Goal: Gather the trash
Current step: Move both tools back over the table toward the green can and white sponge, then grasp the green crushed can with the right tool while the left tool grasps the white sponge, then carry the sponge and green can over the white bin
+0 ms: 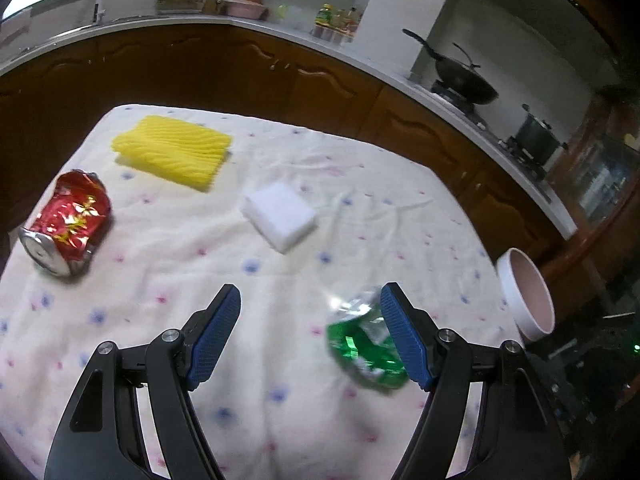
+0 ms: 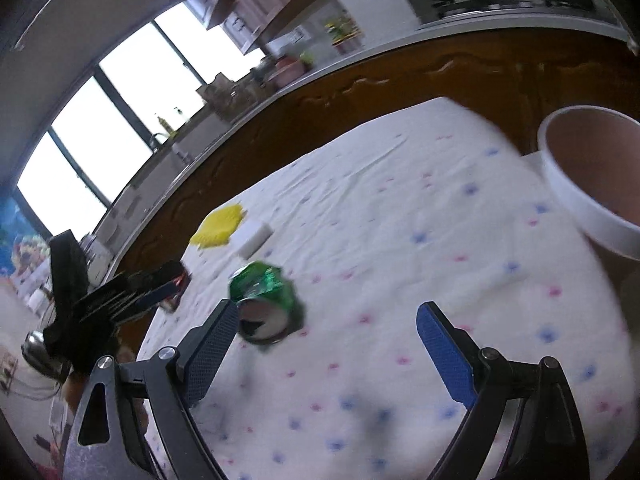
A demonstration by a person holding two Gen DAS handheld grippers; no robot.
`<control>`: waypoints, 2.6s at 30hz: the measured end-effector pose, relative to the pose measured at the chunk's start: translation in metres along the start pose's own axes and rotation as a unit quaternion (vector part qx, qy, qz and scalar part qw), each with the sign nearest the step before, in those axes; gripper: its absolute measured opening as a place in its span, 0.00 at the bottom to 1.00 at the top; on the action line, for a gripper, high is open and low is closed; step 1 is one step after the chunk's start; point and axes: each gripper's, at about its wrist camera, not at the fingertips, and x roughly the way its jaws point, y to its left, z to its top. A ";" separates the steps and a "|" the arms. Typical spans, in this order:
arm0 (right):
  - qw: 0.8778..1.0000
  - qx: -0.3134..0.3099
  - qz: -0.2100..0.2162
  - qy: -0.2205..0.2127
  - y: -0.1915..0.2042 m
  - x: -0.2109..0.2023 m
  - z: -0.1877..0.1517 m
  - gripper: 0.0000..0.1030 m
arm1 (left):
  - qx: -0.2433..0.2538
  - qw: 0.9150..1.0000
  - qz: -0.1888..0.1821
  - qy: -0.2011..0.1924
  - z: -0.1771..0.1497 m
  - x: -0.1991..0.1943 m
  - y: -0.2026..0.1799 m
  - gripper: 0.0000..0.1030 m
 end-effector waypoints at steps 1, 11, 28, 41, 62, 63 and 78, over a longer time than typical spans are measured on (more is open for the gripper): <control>1.000 -0.008 0.004 0.001 0.007 0.003 -0.001 0.90 | 0.000 1.000 0.003 0.000 0.001 0.000 0.003 0.72; 0.992 -0.120 0.018 0.029 0.052 0.043 0.019 0.88 | 0.023 0.999 0.029 0.017 0.028 0.026 0.021 0.72; 0.991 -0.080 -0.014 0.108 0.063 0.085 -0.018 0.42 | 0.106 0.993 0.040 0.045 0.068 0.105 0.005 0.73; 0.994 -0.089 -0.040 0.057 0.031 0.069 0.022 0.38 | 0.153 0.985 0.055 0.052 0.055 0.125 -0.001 0.64; 0.987 -0.143 -0.061 0.031 0.044 0.102 0.034 0.13 | 0.075 0.997 0.000 0.018 0.028 0.036 -0.005 0.63; 0.988 -0.142 -0.058 0.025 0.044 0.096 0.035 0.12 | 0.076 0.997 -0.003 0.015 0.027 0.033 -0.009 0.63; 0.991 -0.079 -0.101 -0.039 -0.024 -0.014 0.040 0.12 | 0.121 0.990 -0.067 0.008 0.002 0.016 -0.105 0.63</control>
